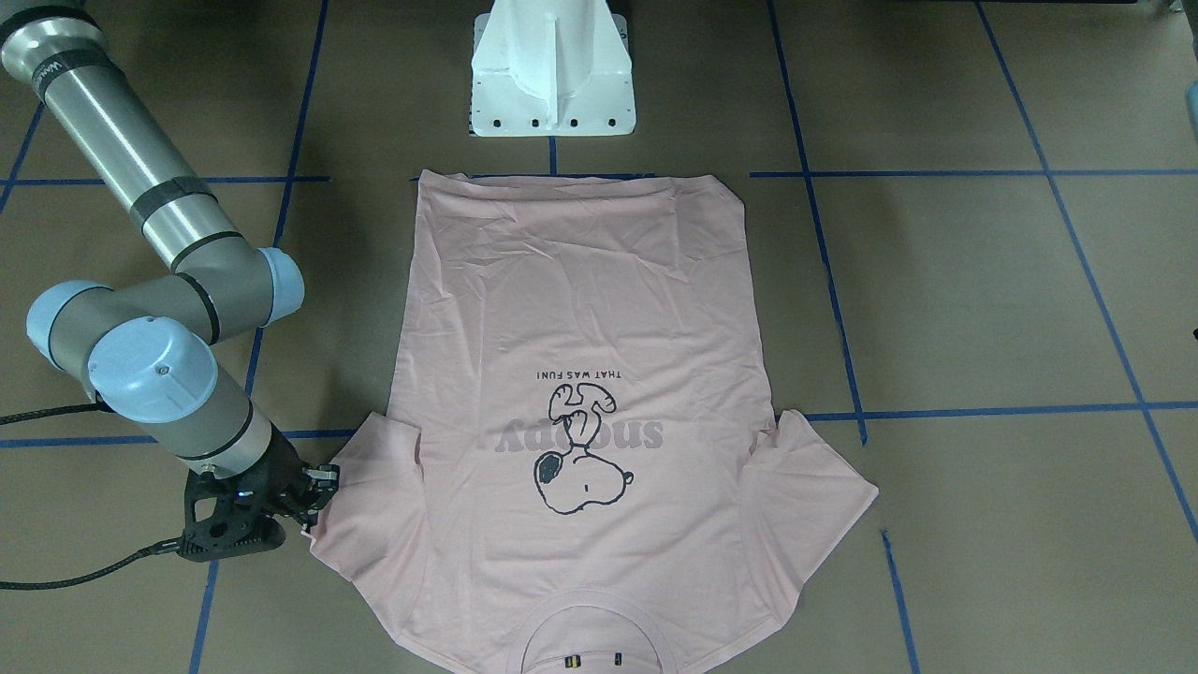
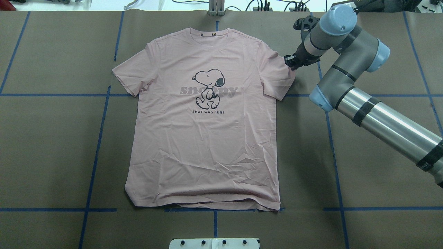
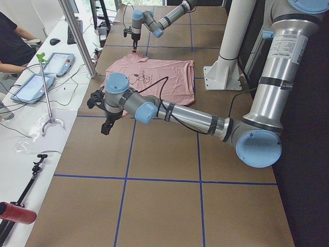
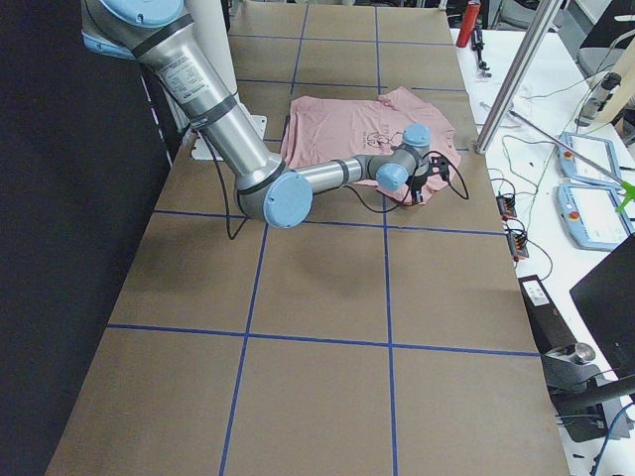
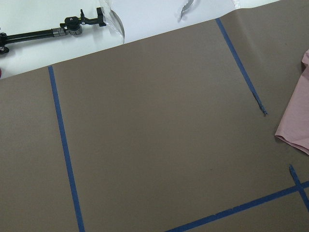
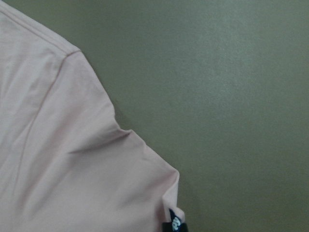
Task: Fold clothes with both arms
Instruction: 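Grasp the sleeve with the right gripper and fold it over the shirt body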
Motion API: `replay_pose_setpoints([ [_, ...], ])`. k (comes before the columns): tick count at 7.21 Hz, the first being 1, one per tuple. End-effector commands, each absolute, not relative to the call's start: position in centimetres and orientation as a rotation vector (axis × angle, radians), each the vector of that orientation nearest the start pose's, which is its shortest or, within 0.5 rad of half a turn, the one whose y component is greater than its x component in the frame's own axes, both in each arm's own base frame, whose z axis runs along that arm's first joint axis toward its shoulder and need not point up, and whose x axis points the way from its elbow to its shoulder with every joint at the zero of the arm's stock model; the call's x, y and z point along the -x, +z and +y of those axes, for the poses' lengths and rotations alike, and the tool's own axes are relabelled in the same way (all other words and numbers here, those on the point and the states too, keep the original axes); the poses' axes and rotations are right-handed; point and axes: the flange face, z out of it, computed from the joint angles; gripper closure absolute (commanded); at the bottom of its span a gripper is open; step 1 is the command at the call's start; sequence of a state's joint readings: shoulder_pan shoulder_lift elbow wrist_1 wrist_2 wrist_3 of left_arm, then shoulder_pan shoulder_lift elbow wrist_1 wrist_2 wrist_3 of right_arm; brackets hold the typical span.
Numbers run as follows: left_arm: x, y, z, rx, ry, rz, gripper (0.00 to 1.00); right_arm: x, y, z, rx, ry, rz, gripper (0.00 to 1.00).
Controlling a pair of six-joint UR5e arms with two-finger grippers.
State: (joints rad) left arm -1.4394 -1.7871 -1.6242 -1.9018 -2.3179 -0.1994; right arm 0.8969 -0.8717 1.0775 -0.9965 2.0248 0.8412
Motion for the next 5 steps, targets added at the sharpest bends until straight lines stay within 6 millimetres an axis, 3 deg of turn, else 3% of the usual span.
replay_pose_setpoints([
  [1, -1.2, 47.9, -59.7, -0.441, 0.159, 0.807, 0.00, 42.4, 35.7, -66.6, -0.286, -0.046, -0.911, 1.00],
  [2, -1.3, 48.0, -59.7, -0.439, 0.160, 0.807, 0.00, 43.5, 32.7, -66.1, -0.300, -0.066, -0.949, 1.00],
  [3, -1.2, 48.0, -59.8, -0.442, 0.160, 0.805, 0.00, 46.1, 29.1, -65.1, -0.309, -0.093, -0.985, 1.00],
  [4, -1.3, 48.0, -59.8, -0.440, 0.160, 0.805, 0.00, 49.0, 27.0, -63.9, -0.282, -0.078, -1.006, 1.00],
  [5, -1.2, 48.0, -59.8, -0.441, 0.159, 0.805, 0.00, 50.4, 25.7, -64.7, -0.297, -0.067, -0.992, 1.00],
])
